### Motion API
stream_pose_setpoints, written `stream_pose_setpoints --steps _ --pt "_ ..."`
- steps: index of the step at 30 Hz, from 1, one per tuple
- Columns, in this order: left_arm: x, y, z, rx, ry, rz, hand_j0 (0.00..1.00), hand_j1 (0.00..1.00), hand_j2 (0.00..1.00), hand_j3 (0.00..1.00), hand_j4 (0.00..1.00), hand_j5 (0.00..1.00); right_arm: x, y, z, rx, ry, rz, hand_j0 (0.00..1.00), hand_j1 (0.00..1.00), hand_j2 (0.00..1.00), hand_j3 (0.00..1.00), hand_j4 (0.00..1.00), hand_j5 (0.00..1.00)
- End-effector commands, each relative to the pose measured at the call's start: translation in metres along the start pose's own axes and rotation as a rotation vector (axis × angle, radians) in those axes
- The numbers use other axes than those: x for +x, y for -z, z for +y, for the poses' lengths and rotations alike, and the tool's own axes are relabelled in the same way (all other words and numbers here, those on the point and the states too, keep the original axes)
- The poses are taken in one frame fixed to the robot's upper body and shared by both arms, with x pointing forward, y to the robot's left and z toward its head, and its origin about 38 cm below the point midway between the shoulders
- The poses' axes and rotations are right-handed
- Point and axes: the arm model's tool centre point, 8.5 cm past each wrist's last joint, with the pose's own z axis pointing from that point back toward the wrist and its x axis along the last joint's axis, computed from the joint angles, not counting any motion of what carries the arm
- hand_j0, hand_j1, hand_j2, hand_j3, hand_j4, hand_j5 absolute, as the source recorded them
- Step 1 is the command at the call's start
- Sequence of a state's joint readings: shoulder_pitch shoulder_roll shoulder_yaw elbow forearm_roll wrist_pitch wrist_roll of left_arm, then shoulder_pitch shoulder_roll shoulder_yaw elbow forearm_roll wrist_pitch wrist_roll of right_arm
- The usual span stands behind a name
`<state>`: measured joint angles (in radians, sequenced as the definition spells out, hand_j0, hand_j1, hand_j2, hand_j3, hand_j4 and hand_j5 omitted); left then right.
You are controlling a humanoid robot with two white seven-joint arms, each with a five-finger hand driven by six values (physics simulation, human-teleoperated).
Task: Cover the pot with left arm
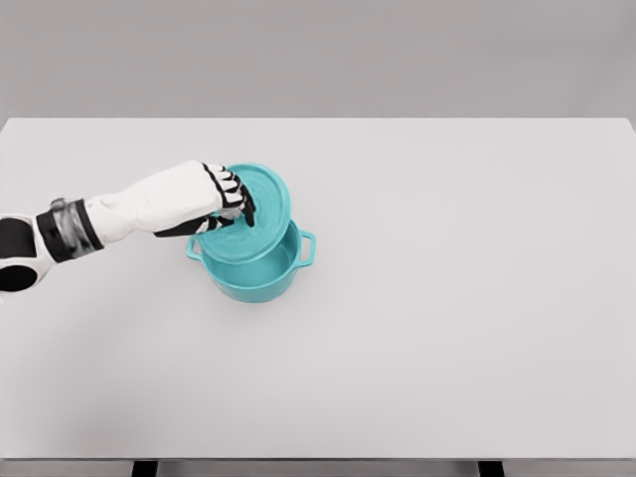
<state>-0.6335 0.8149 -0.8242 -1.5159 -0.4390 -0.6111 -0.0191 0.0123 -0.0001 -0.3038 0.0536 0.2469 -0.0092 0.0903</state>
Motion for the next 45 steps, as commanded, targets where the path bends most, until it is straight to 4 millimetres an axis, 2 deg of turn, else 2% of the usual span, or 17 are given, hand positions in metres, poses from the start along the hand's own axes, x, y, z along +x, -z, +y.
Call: stream_pose_setpoints --steps 1,7,17,24,31,45 --pt "0.009 0.0 0.003 0.003 0.003 -0.029 0.47 0.47 0.47 0.47 0.47 0.47 0.0 0.0 0.0 0.0 0.0 0.0 1.0 1.0 1.0 1.0 1.0 1.0" --pt "0.016 -0.001 -0.008 -0.006 -0.02 -0.037 0.48 0.48 0.48 0.48 0.48 0.48 0.0 0.0 0.0 0.0 0.0 0.0 1.0 1.0 1.0 1.0 1.0 1.0" --pt "0.011 -0.002 -0.016 -0.017 -0.032 -0.018 0.5 0.5 0.5 0.5 0.5 0.5 -0.001 0.0 0.0 0.001 0.0 0.002 1.0 1.0 1.0 1.0 1.0 1.0" --pt "0.01 -0.003 -0.018 -0.02 -0.033 -0.013 0.53 0.53 0.53 0.53 0.53 0.53 0.0 0.0 0.0 0.0 0.0 0.0 1.0 1.0 1.0 1.0 1.0 1.0" --pt "0.01 -0.003 -0.018 -0.019 -0.034 -0.014 0.64 0.64 0.64 0.64 0.64 0.64 -0.001 0.0 0.0 0.001 0.0 0.002 1.0 1.0 1.0 1.0 1.0 1.0" --pt "0.01 -0.003 -0.018 -0.02 -0.035 -0.014 0.69 0.69 0.69 0.69 0.69 0.69 0.0 0.0 0.0 0.0 0.0 0.0 1.0 1.0 1.0 1.0 1.0 1.0"
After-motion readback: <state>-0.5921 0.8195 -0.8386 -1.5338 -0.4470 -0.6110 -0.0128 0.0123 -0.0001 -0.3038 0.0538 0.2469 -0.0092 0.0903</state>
